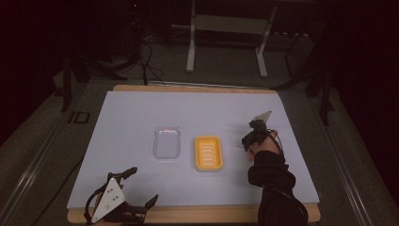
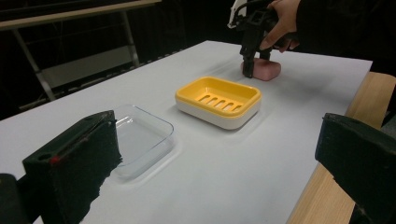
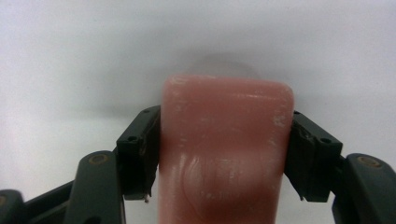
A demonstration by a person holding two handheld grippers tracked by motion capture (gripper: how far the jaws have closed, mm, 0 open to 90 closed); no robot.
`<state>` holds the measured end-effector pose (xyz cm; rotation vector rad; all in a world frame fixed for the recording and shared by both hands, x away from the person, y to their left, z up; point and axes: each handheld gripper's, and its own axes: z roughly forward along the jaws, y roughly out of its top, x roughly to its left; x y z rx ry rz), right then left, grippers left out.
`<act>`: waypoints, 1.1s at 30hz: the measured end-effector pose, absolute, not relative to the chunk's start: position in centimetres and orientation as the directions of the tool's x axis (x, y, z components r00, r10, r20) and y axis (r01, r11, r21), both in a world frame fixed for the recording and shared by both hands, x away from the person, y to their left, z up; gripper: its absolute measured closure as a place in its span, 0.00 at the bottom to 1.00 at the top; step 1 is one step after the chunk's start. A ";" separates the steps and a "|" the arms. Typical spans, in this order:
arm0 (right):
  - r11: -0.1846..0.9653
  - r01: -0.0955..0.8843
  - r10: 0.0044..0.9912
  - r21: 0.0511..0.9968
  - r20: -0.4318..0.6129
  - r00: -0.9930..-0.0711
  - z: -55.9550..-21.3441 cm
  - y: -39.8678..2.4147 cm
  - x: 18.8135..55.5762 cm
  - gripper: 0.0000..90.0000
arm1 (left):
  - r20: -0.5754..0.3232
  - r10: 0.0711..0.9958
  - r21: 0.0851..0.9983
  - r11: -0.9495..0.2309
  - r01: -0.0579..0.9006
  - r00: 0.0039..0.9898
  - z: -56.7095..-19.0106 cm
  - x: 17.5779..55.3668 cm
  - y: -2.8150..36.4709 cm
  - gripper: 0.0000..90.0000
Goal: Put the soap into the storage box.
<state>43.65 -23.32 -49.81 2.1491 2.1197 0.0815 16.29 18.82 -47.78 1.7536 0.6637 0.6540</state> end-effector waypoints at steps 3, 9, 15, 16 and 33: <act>-0.020 0.995 0.999 0.096 -0.041 0.024 -49.6 -23.4 43.8 0.41 | 0.103 0.716 0.962 -0.247 0.113 0.690 -47.8 16.3 18.8 0.00; -0.010 0.997 0.999 0.073 -0.052 0.014 -49.1 -23.3 43.9 0.41 | 0.103 0.717 0.962 -0.247 0.114 0.690 -47.8 16.3 18.8 0.00; 0.002 0.998 0.999 0.058 -0.055 0.001 -48.4 -23.1 43.8 0.41 | 0.103 0.718 0.962 -0.247 0.114 0.689 -47.8 16.3 18.9 0.00; 0.002 0.998 0.999 0.058 -0.055 0.001 -48.4 -23.1 43.8 0.41 | 0.103 0.718 0.962 -0.247 0.114 0.689 -47.8 16.3 18.9 0.00; 0.042 0.996 0.995 0.084 -0.090 -0.035 -43.9 -20.8 43.5 0.41 | 0.102 0.717 0.963 -0.244 0.112 0.690 -47.8 16.3 18.8 0.00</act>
